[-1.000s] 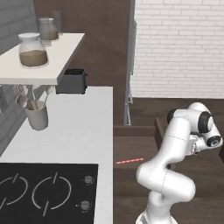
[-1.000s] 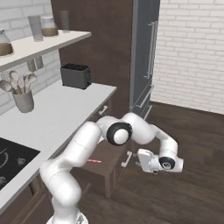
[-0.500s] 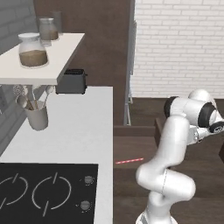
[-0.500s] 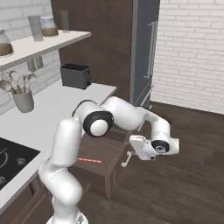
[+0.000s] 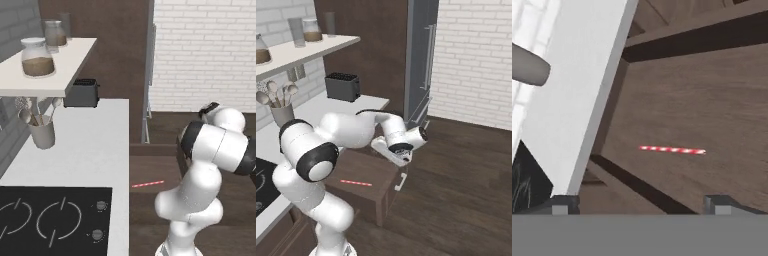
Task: Take a straw from the drawer in front and place it inside the glass cup on the dining counter.
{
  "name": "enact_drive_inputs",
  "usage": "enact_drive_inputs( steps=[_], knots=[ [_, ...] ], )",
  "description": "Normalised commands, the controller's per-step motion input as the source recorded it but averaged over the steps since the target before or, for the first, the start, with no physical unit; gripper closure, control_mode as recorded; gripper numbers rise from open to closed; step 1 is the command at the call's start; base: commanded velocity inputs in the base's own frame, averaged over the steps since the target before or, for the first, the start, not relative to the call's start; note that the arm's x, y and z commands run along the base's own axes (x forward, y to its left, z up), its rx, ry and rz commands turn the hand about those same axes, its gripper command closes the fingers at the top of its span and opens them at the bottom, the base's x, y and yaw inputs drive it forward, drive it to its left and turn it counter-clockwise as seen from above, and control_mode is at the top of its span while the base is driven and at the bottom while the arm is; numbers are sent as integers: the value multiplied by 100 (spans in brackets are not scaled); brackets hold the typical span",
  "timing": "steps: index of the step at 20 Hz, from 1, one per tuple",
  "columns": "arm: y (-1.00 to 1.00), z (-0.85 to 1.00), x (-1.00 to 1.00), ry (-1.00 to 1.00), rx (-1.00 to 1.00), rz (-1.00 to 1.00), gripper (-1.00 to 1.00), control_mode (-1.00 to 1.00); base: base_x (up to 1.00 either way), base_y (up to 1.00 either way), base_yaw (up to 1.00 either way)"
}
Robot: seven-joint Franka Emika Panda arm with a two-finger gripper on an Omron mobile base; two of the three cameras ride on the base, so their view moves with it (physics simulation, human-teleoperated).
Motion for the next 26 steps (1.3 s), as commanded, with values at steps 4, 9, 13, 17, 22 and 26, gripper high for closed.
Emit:
enact_drive_inputs(
  steps=[4, 9, 13, 17, 22, 26],
  knots=[
    [59, -2, 31, 23, -27, -9, -100, -100, 0, 0, 0],
    [24, -24, 36, 24, -20, -10, -100, -100, 0, 0, 0],
    [0, -38, 22, 18, -17, -11, -100, -100, 0, 0, 0],
    [-8, -52, 4, 14, -11, -12, -100, -100, 0, 0, 0],
    [-21, -47, 0, 5, -10, -9, -100, -100, 0, 0, 0],
    [-34, -45, 0, 1, -9, -6, -100, -100, 0, 0, 0]
  ],
)
